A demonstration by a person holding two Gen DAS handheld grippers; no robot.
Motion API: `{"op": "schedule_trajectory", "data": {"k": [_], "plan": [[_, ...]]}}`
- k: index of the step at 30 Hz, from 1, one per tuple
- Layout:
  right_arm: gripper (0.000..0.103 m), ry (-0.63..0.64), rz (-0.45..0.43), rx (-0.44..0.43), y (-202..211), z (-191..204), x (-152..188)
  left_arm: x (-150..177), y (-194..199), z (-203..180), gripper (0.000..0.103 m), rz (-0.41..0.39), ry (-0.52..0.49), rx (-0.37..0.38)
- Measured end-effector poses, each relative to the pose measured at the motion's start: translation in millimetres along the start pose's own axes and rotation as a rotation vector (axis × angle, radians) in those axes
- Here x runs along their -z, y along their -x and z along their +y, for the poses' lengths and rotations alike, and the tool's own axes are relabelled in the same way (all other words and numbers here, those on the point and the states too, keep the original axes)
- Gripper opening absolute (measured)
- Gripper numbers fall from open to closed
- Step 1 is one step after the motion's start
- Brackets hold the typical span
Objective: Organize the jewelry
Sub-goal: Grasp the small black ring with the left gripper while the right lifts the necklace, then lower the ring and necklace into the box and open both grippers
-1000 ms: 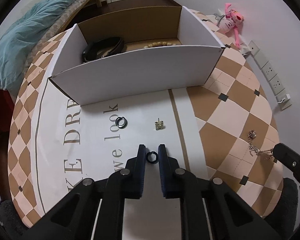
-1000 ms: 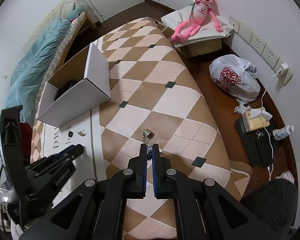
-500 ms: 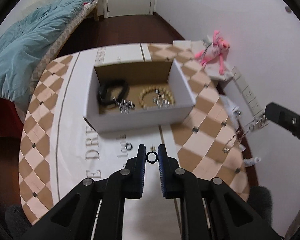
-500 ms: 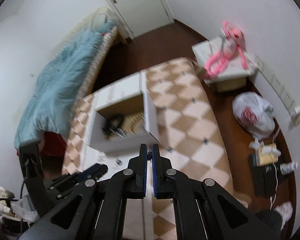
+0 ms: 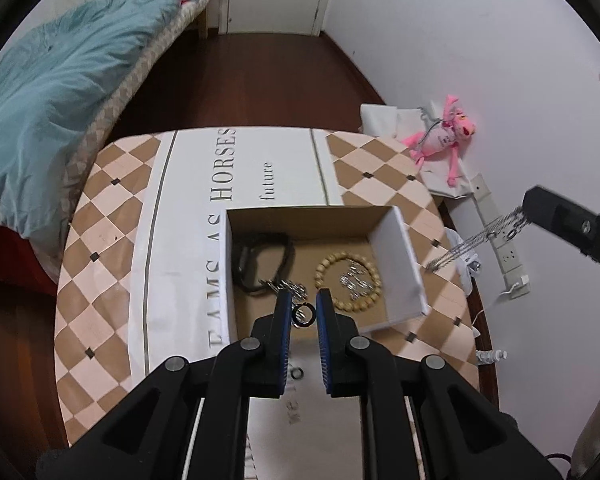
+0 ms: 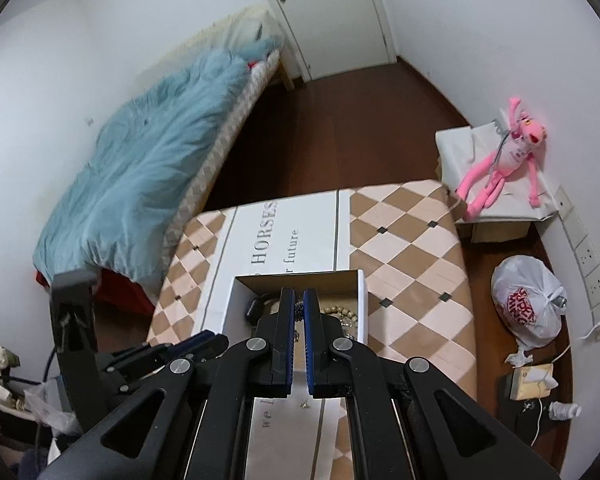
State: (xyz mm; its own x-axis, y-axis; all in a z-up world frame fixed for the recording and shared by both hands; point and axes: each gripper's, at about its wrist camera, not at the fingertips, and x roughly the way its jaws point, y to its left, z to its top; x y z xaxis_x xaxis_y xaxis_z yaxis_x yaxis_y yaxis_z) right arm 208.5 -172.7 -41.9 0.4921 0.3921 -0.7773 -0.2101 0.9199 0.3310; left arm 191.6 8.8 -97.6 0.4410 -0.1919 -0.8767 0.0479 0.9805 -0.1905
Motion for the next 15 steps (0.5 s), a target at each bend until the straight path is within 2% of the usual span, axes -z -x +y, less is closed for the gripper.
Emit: {"op": "schedule_trajectory", "data": {"k": [9,12,15], "plan": [[0.005,0.021,0.151,0.053,-83.8,-5.1,-19.5,-37.2,-44.6,15.7,0.01,0.107,0.041,0.064],[0.005,0.021,0.194,0.06,-105.5,-11.2,-23.1,-47.0,-57.7,19.5,0.011,0.149,0.075,0.052],[0.006,0.026,0.249,0.064,-124.0,-18.5,-24.3,-52.9,-64.4,22.8,0.011,0.155,0.087,0.044]]}}
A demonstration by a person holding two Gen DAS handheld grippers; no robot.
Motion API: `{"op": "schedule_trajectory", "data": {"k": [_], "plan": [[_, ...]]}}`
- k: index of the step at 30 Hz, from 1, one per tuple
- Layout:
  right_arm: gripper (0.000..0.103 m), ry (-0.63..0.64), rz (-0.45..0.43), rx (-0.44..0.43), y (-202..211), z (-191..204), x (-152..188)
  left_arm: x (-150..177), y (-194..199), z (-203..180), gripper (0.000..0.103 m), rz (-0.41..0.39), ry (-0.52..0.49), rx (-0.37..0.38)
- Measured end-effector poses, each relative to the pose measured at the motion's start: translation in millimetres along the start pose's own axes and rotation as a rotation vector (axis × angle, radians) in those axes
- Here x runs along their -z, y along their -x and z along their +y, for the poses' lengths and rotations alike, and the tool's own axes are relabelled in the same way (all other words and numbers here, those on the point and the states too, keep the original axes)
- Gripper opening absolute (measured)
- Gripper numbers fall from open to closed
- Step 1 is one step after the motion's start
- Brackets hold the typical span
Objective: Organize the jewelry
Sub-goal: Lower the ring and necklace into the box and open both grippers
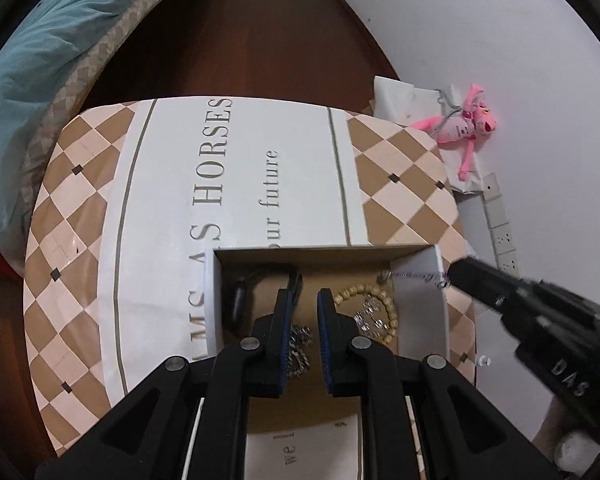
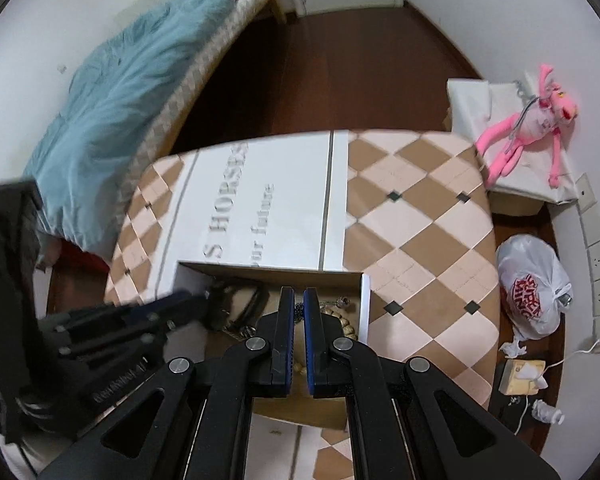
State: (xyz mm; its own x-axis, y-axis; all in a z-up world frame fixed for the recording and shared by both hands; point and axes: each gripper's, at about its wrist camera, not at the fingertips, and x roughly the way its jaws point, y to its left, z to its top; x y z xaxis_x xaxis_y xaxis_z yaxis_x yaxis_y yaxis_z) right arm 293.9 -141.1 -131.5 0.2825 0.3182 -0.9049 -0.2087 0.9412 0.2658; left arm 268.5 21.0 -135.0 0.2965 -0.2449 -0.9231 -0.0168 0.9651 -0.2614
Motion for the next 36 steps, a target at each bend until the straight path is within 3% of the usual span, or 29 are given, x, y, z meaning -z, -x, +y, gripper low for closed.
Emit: {"op": "schedule_trajectory", "data": {"k": [3,6,8,10,12,14,16,18,25,36], "plan": [[0.006,-0.001,0.026,0.008,-9.4,-6.2,-0.5,-2.7,-0.6,1.6,0.015,-0.008,-0.009,-0.044],[0.012,0.003,0.024,0.02,-11.0,-10.2,1.9,-2.5,4.4,4.0,0.028,-0.039,-0.019,-0.081],[0.026,0.007,0.018,0.032,-9.3,-10.8,3.9,-1.2,7.9,7.0,0.054,-0.061,-0.014,-0.098],[0.041,0.007,0.009,0.033,-7.0,-10.6,5.9,0.6,12.4,9.9,0.067,-0.085,-0.009,-0.119],[0.044,0.014,-0.001,0.061,-3.4,-9.3,10.3,4.4,16.5,11.5,0.068,-0.106,-0.01,-0.142],[0.056,0.029,-0.011,0.095,-1.0,-6.6,14.7,10.0,19.0,11.4,0.08,-0.119,-0.02,-0.181],[0.088,0.045,-0.02,0.155,1.2,-3.2,21.6,17.2,22.4,10.3,0.092,-0.143,-0.036,-0.218],[0.097,0.057,-0.029,0.208,2.4,-1.0,28.6,24.7,24.6,10.1,0.097,-0.161,-0.047,-0.245],[0.099,0.07,-0.064,0.331,10.8,7.5,54.0,50.8,36.0,11.6,0.097,-0.198,-0.037,-0.27],[0.099,0.054,-0.167,0.294,57.2,26.7,97.7,100.0,75.9,6.7,0.097,-0.276,-0.027,-0.268]]}}
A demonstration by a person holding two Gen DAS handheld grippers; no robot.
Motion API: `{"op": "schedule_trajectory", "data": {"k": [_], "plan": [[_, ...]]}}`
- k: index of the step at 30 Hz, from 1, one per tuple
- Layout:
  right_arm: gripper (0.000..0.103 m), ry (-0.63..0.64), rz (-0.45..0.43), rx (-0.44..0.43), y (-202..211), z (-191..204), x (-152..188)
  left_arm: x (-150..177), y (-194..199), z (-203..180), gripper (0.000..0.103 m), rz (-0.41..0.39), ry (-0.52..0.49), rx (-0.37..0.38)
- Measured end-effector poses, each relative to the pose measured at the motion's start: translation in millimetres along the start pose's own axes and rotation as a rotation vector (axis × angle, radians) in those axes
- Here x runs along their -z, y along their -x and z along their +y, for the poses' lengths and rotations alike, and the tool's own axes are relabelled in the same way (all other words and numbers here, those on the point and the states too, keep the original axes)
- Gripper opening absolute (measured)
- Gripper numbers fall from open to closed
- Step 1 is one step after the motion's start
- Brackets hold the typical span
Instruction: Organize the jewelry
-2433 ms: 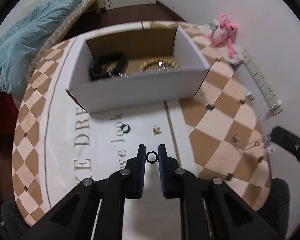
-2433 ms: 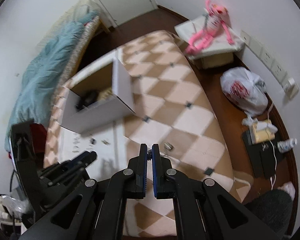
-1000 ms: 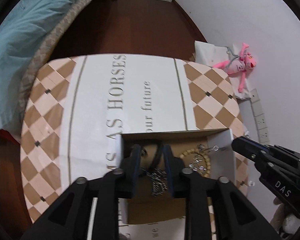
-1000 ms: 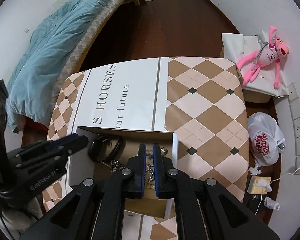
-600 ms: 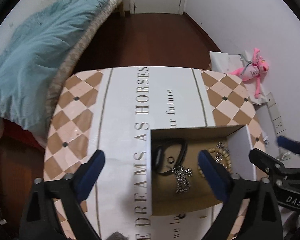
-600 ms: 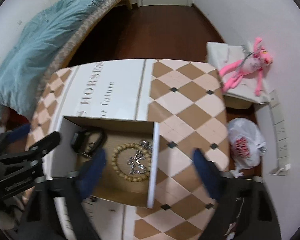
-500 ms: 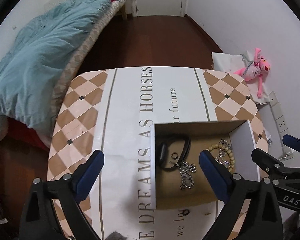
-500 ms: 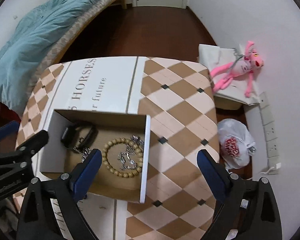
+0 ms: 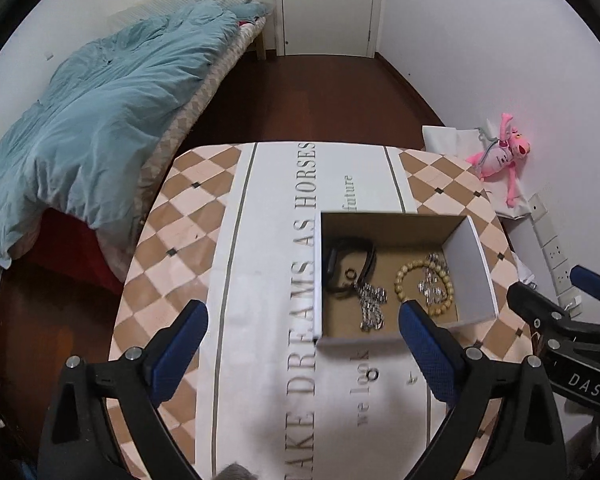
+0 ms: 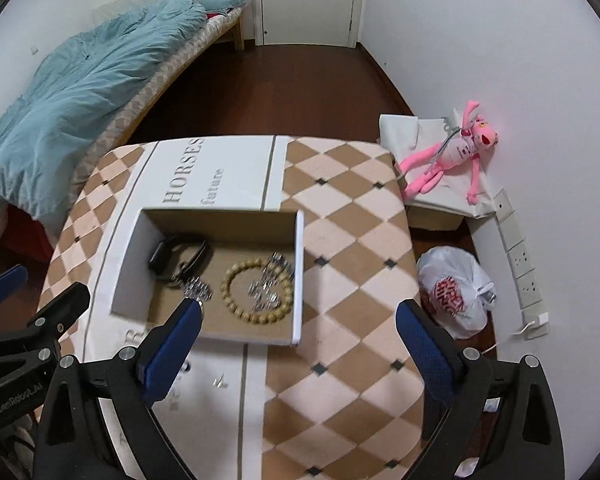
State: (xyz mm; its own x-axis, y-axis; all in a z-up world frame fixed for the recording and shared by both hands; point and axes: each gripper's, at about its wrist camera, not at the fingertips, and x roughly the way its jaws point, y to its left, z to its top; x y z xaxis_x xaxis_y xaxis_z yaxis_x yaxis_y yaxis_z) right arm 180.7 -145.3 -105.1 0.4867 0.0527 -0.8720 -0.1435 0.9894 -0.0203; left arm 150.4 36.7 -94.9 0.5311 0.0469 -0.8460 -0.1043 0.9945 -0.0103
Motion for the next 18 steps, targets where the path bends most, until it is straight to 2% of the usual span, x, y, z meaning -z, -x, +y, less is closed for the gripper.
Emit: {"op": "schedule_trajectory", "data": {"k": [5,9,11,12,18], "plan": [[0.099,-0.023,0.041,-0.027,-12.3,4.2,39.7,33.1,-8.9,5.8,0.097,0.036,0.0,-0.038],[0.098,-0.041,0.084,-0.063,-37.3,11.4,73.7,64.0,-37.9,15.5,0.097,0.116,0.01,-0.072],[0.087,-0.049,0.092,-0.091,-48.3,16.6,86.1,73.6,-47.7,19.5,0.097,0.136,0.01,-0.089],[0.078,-0.051,0.1,-0.1,-52.9,19.4,90.4,78.6,-54.0,22.1,0.097,0.148,0.013,-0.096],[0.064,-0.048,0.114,-0.137,-80.2,39.8,100.4,98.2,-74.0,36.4,0.097,0.2,0.035,-0.121]]}}
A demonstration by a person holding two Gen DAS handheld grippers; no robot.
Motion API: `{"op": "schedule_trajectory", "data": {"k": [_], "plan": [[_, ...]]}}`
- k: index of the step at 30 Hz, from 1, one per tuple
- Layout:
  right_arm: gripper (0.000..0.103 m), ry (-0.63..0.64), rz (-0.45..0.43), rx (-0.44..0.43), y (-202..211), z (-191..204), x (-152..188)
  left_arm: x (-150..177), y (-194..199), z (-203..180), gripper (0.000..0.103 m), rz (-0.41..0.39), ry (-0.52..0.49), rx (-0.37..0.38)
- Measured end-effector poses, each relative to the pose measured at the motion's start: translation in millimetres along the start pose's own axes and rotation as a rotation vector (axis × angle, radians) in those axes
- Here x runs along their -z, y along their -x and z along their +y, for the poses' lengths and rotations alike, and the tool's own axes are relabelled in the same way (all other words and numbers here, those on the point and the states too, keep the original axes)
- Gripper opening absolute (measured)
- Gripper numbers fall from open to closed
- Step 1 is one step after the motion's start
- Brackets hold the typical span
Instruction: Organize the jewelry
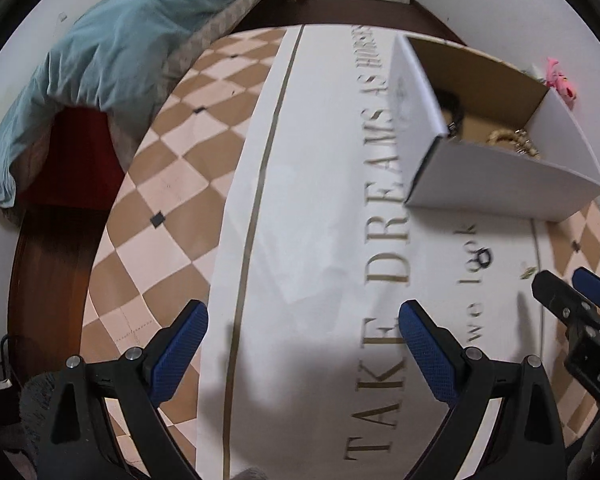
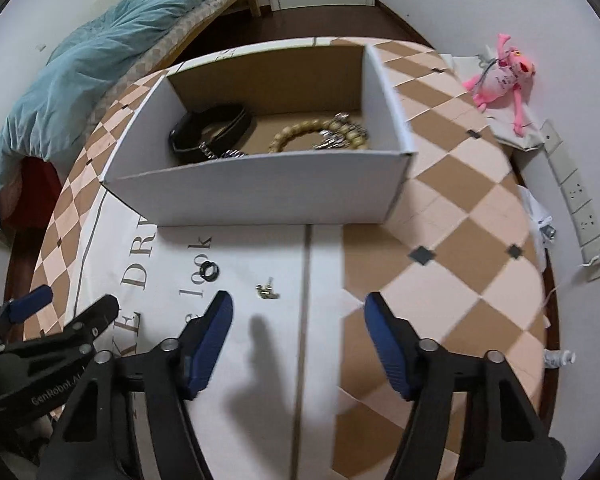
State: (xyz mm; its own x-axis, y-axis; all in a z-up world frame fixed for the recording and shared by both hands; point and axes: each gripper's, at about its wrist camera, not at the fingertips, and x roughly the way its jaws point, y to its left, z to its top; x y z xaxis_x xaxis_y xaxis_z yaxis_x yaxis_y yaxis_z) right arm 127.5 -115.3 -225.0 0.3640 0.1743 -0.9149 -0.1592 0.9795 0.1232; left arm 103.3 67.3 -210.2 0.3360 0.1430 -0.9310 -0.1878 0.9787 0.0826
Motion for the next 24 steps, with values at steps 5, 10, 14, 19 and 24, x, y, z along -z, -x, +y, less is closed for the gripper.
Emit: {"op": "schedule_trajectory", "data": {"k": [5,10,14,19,24], "plan": [[0.047,0.028,-0.013,0.019,-14.1,13.7,0.3,1.7,-4.8,3.6,0.097,0.01,0.004,-0.005],[0.009,0.056,-0.033,0.041,-15.1,19.4,1.1,-2.4,-4.0,-3.4,0.097,0.009,-0.01,0.006],[0.009,-0.038,-0.054,-0.003,-1.0,-9.2,1.2,-8.6,0.3,-19.2,0.097,-0.004,-0.029,0.035],[0.009,-0.118,-0.077,-0.023,18.0,-40.5,2.2,-16.0,-6.6,-48.1,0.097,0.016,-0.045,0.108],[0.009,-0.149,-0.082,-0.003,25.4,-60.2,3.9,-19.6,-7.5,-75.9,0.094,-0.008,-0.098,0.148]]}}
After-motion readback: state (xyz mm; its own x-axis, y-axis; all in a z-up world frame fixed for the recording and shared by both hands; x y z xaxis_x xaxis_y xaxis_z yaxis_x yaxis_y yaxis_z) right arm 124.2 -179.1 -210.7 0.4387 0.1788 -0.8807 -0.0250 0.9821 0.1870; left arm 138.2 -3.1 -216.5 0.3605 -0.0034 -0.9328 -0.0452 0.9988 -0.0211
